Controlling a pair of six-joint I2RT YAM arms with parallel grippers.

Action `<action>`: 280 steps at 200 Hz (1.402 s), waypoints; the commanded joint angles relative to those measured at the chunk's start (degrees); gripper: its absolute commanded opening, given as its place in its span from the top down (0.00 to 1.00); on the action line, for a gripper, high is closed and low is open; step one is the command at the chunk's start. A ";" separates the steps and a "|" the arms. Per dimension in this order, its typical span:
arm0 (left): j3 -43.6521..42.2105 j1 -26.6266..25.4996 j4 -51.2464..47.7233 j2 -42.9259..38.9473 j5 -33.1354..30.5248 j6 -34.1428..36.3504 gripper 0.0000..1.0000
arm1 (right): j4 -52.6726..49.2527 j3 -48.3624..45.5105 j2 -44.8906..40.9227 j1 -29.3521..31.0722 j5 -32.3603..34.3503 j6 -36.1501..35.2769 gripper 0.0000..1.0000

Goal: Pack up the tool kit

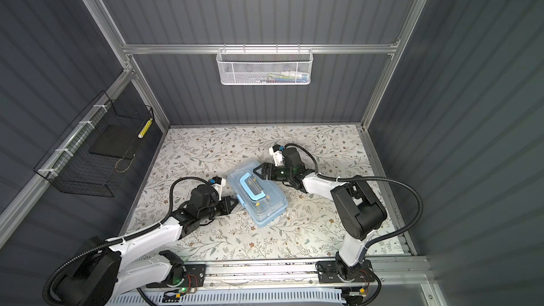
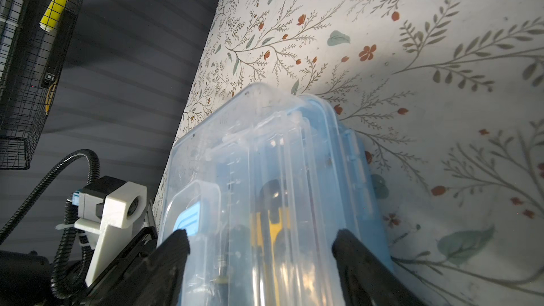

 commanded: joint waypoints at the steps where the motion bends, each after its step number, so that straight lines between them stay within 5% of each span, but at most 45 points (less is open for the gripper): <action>1: 4.85 -0.61 12.76 1.34 4.32 0.36 1.00 | -10.91 -2.29 4.04 3.58 -4.28 0.77 0.19; 280: 11.41 -2.76 17.84 3.06 5.55 -1.73 1.00 | -12.48 -2.65 5.87 5.94 -4.79 0.58 0.19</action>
